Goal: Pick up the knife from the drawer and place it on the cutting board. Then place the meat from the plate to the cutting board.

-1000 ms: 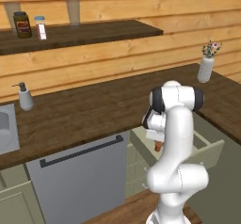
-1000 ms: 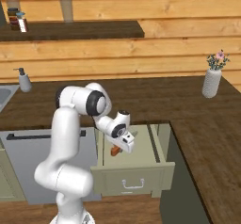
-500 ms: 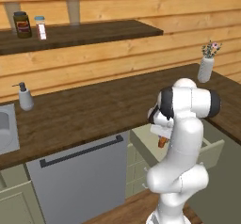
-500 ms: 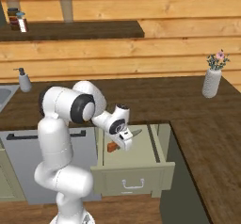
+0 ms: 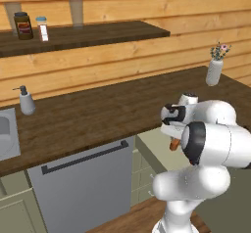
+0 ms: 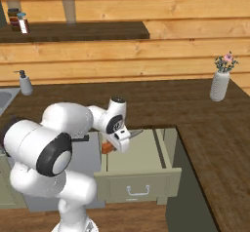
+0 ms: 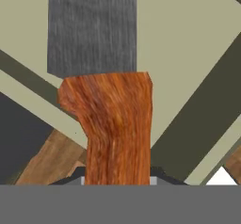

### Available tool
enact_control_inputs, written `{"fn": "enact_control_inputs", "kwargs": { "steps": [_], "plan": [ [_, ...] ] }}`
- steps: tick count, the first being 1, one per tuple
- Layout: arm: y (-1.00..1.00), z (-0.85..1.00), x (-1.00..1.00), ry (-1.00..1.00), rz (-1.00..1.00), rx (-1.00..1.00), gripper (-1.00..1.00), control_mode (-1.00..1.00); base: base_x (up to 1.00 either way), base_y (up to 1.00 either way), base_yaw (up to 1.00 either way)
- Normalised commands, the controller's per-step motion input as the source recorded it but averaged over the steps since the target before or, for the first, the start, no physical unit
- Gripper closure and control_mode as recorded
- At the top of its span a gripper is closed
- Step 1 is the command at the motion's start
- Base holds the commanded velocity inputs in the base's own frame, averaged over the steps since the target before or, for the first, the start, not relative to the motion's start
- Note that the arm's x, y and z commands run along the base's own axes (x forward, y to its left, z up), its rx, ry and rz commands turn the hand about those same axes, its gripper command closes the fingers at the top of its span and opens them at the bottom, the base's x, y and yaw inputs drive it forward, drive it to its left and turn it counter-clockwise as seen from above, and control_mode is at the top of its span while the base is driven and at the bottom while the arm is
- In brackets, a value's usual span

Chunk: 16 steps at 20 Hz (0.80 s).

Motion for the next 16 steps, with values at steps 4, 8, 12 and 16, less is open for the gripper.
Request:
{"fn": "enact_control_inputs", "kwargs": {
  "steps": [4,8,12,16],
  "plan": [
    [0.19,1.0,-0.59,-0.01,0.0,0.0,1.0,-1.0,0.0,0.0,0.0],
    [0.14,1.0,-0.68,-0.02,0.0,0.0,1.0,-1.0,0.0,0.0,0.0],
    [0.22,1.0,-0.4,-0.01,0.0,0.0,1.0,-1.0,0.0,0.0,0.0],
    [0.69,0.86,-0.21,0.0,0.09,0.0,1.0,-1.0,0.0,0.0,0.0]
  ]
}}
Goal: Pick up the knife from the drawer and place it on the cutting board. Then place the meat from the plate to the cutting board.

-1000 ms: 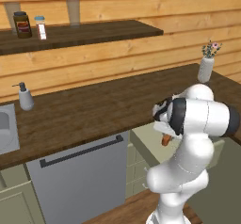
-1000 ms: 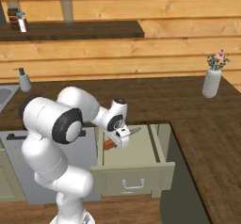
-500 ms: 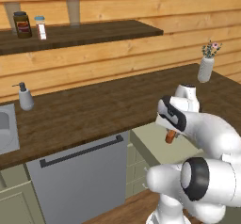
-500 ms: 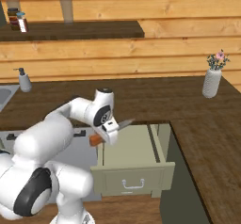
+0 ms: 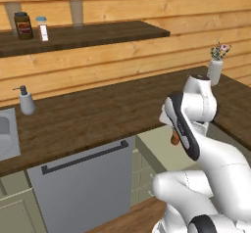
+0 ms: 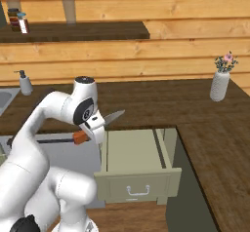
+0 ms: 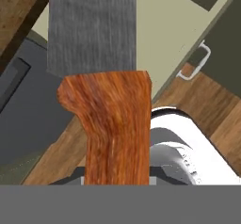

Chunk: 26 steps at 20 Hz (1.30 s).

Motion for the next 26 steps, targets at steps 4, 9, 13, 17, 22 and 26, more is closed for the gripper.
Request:
{"fn": "enact_control_inputs", "kwargs": {
  "steps": [4,9,13,17,22,26],
  "plan": [
    [0.78,0.77,-0.16,0.0,0.19,0.0,1.0,-1.0,0.0,0.0,0.0],
    [0.72,0.72,-0.26,0.0,0.26,0.0,1.0,-1.0,0.0,0.0,0.0],
    [0.31,0.07,-0.16,0.0,0.09,0.01,1.0,1.0,0.0,0.04,0.0],
    [0.0,0.0,0.0,0.0,0.0,0.0,1.0,1.0,-0.4,0.14,-0.11],
    [0.0,0.0,0.0,0.0,0.0,0.0,1.0,1.0,-0.91,0.22,-0.1],
    [0.0,0.0,0.0,0.0,0.0,0.0,1.0,1.0,-0.24,0.21,-0.26]
  ]
}}
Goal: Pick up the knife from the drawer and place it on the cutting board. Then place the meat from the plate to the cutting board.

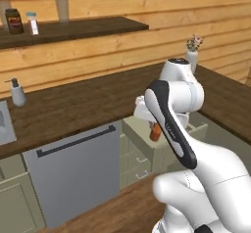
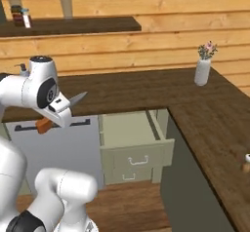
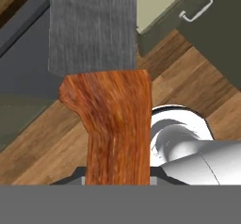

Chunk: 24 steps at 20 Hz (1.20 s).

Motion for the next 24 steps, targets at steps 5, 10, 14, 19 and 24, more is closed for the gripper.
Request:
{"fn": "enact_control_inputs", "kwargs": {
  "steps": [5,10,14,19,24],
  "plan": [
    [0.0,0.0,0.0,0.0,0.0,0.0,1.0,1.0,0.0,0.14,-0.48],
    [0.0,0.0,0.0,0.0,0.0,0.0,1.0,1.0,-0.13,0.13,-0.58],
    [0.0,0.0,0.0,0.0,0.0,0.0,1.0,1.0,0.0,0.06,-0.67],
    [0.0,0.0,0.0,0.0,0.0,0.0,1.0,1.0,-0.03,0.1,-0.63],
    [0.0,0.0,0.0,0.0,0.0,0.0,1.0,1.0,-0.01,0.02,-0.54]
  ]
}}
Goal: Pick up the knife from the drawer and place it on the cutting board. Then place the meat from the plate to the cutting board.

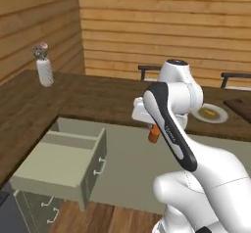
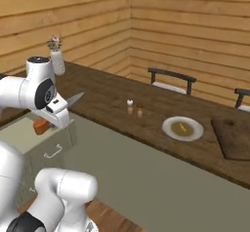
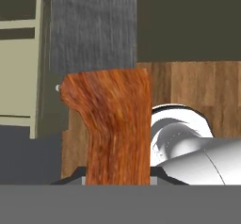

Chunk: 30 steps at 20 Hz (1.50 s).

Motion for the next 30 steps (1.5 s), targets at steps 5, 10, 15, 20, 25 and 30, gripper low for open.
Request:
{"fn": "enact_control_inputs", "kwargs": {
  "steps": [5,10,15,20,25,30],
  "plan": [
    [0.0,0.0,0.0,0.0,0.0,0.0,1.0,1.0,0.0,-0.03,-0.36],
    [0.0,0.0,0.0,0.0,0.0,0.0,1.0,1.0,0.0,-0.41,-0.11],
    [0.0,0.0,0.0,0.0,0.0,0.0,1.0,1.0,0.0,-0.67,-0.22],
    [0.0,0.0,0.0,0.0,0.0,0.0,1.0,1.0,0.0,-0.72,-0.27],
    [0.0,0.0,0.0,0.0,0.0,0.0,1.0,1.0,0.0,-0.6,-0.29],
    [0.0,0.0,0.0,0.0,0.0,0.0,1.0,1.0,0.23,-0.38,-0.24]
  ]
}}
